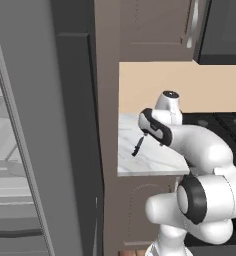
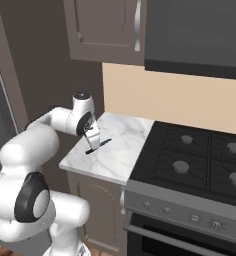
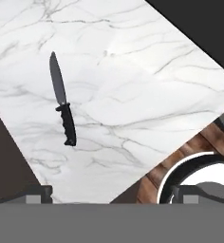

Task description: Retrieve the butter from the fridge and place it on a plate on the dining table. Then retrieve the butter knife by the fridge and place it near the plate.

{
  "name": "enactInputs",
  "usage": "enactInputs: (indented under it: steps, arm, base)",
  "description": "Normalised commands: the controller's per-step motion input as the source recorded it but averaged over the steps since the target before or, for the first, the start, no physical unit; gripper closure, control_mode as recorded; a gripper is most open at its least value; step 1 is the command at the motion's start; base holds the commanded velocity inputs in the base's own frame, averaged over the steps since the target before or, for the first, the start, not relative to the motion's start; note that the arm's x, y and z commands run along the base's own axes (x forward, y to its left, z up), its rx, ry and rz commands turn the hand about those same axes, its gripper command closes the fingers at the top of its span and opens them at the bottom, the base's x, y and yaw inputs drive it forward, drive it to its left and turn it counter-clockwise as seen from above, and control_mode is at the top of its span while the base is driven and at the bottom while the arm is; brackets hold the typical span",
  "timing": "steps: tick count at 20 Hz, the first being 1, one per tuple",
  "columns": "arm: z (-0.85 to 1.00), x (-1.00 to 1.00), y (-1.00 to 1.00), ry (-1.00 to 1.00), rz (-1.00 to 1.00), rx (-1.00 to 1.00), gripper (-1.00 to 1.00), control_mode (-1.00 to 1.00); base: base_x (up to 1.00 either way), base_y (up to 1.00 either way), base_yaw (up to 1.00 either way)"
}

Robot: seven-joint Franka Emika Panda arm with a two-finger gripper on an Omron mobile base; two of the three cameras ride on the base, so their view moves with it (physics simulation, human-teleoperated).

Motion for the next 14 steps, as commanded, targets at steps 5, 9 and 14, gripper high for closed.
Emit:
enactInputs:
  steps: [5, 9, 14]
  arm:
    - [-0.11, 0.33, 0.00, 0.07, 0.03, 0.02, -1.00, -1.00]
    - [-0.34, 0.37, 0.00, 0.12, 0.00, 0.00, -1.00, -1.00]
    - [-0.35, 0.48, 0.01, 0.12, 0.00, 0.00, -1.00, -1.00]
  base:
    - [0.00, 0.00, 0.00]
    - [0.00, 0.00, 0.00]
    - [0.00, 0.00, 0.00]
